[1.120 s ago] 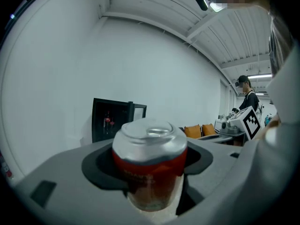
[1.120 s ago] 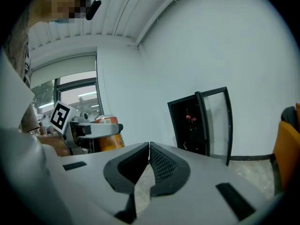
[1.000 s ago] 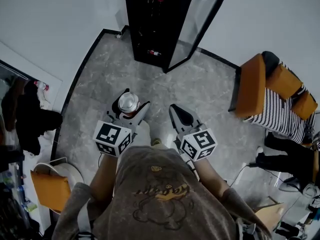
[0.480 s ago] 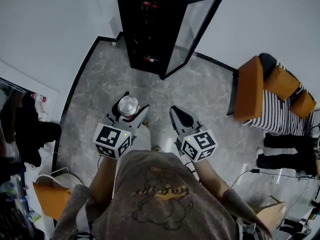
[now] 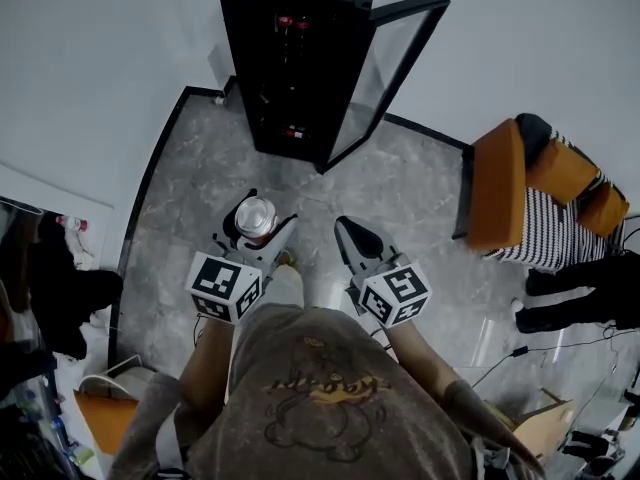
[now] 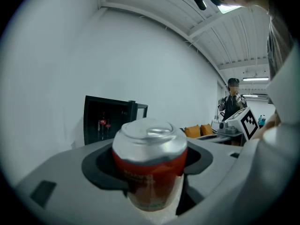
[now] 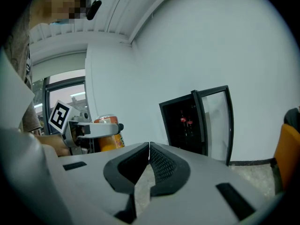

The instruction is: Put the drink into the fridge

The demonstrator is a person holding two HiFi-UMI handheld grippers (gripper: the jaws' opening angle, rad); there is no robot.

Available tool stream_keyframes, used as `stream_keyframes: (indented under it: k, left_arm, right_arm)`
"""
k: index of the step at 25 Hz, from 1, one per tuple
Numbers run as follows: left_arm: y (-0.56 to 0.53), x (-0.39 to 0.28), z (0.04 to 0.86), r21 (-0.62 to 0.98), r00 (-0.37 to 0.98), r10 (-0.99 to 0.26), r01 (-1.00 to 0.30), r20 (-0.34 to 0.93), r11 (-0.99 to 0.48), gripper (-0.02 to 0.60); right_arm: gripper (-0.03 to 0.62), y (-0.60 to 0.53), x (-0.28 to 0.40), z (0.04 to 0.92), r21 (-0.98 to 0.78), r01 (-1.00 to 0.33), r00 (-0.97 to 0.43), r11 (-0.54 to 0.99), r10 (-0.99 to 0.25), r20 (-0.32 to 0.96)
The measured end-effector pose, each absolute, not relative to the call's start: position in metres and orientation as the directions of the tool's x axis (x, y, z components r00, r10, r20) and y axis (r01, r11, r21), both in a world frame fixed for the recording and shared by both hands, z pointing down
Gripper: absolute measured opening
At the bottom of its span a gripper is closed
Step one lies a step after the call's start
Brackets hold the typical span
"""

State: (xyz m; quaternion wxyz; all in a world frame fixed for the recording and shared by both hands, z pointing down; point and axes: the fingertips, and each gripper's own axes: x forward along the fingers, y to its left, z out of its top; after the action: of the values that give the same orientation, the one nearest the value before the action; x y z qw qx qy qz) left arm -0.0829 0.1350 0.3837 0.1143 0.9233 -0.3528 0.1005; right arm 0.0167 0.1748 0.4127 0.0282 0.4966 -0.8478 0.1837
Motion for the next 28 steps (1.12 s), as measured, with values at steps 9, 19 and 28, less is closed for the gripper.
stream_keyframes:
  k: [9,19,28]
  left_arm:
    - [0.071,-0.087,0.380,0.153,0.761,-0.591,-0.639,0.266,-0.754,0.333]
    - [0.022,-0.095,0.381,0.162,0.803,-0.531,-0.581,0.270,-0.797,0.333]
    - [-0.005,-0.094,0.382,0.170,0.832,-0.484,-0.536,0.271,-0.827,0.333]
  right_arm:
    - [0.021,0.112,0.011,0.409,-0.277,-0.872,-0.471,0.404,-0.847,0.246]
    - [0.021,0.063,0.001,0.409,-0.269,-0.897,-0.417,0.351,-0.876,0.245]
    - [0.021,0.038,-0.001,0.404,-0.258,-0.914,-0.377,0.314,-0.893,0.247]
